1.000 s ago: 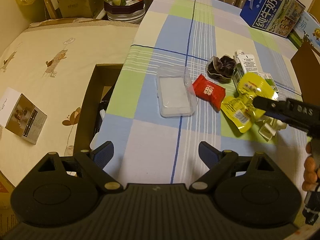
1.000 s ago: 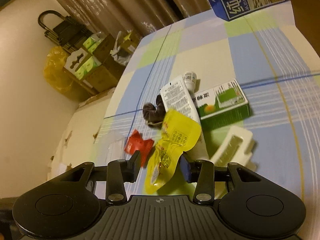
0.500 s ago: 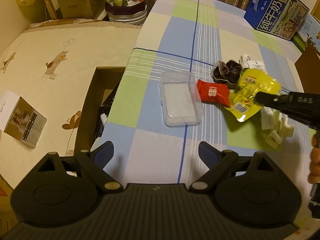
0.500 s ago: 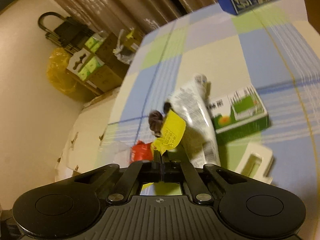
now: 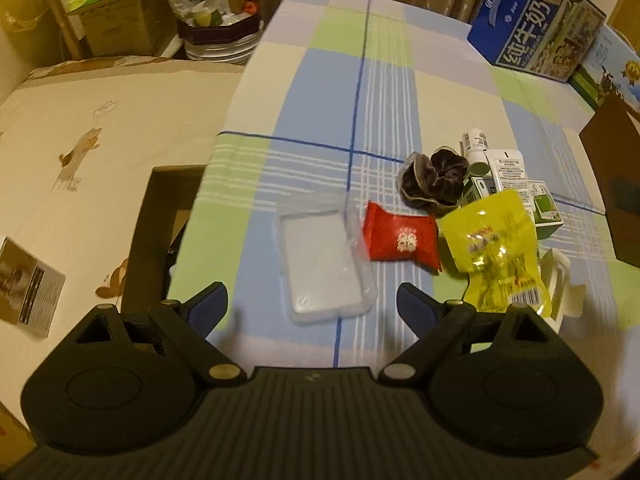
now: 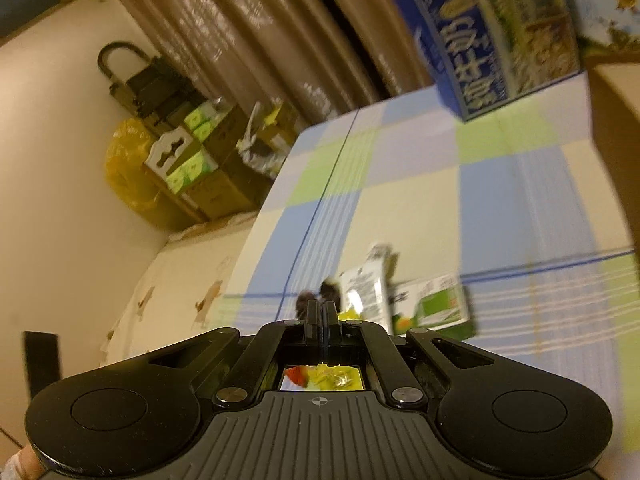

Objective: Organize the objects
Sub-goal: 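Grasp the white plastic clip with the right tool while the left tool approaches the clear box, then close the left tool on the clear plastic box and lift it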

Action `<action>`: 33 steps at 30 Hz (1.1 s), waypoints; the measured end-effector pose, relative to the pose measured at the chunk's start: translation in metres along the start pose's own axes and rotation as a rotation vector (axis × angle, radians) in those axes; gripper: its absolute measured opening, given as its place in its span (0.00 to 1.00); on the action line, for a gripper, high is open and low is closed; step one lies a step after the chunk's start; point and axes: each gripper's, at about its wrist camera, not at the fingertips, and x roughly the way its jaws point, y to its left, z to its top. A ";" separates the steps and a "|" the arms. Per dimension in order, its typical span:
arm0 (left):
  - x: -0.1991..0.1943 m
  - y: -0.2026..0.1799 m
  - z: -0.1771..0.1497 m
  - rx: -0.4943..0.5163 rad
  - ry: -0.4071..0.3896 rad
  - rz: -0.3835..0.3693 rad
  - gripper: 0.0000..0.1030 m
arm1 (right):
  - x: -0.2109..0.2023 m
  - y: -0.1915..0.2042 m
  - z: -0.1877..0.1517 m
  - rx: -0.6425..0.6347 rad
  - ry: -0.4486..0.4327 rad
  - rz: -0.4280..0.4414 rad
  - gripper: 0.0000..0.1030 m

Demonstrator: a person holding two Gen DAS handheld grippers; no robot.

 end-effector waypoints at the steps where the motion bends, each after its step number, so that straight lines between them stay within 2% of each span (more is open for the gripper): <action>1: 0.005 -0.002 0.003 0.011 0.006 0.002 0.86 | -0.005 -0.003 0.002 0.005 -0.002 -0.014 0.00; 7: 0.036 -0.011 0.014 0.043 0.043 0.016 0.80 | -0.031 -0.026 0.000 0.044 0.004 -0.077 0.00; 13: 0.051 -0.013 0.021 0.060 0.054 0.023 0.62 | -0.036 -0.047 -0.009 0.068 0.054 -0.177 0.00; 15: 0.051 -0.014 0.022 0.071 0.039 0.038 0.53 | -0.034 -0.051 -0.012 0.071 0.090 -0.202 0.10; 17: 0.050 -0.013 0.022 0.069 0.032 0.037 0.51 | -0.031 -0.051 -0.015 0.079 0.110 -0.200 0.43; 19: 0.049 -0.009 0.020 0.057 0.029 0.036 0.51 | -0.026 -0.051 -0.019 0.100 0.137 -0.188 0.53; 23: 0.044 -0.003 0.013 0.043 0.025 0.042 0.51 | -0.007 -0.047 -0.028 0.130 0.201 -0.174 0.53; 28: 0.031 0.008 0.003 0.002 0.018 0.046 0.51 | 0.013 -0.043 -0.036 0.160 0.252 -0.203 0.51; 30: 0.027 0.011 -0.001 -0.010 0.017 0.047 0.51 | 0.021 -0.040 -0.037 0.158 0.264 -0.215 0.45; 33: 0.021 0.014 -0.007 -0.026 0.017 0.045 0.51 | 0.032 -0.036 -0.038 0.128 0.299 -0.279 0.32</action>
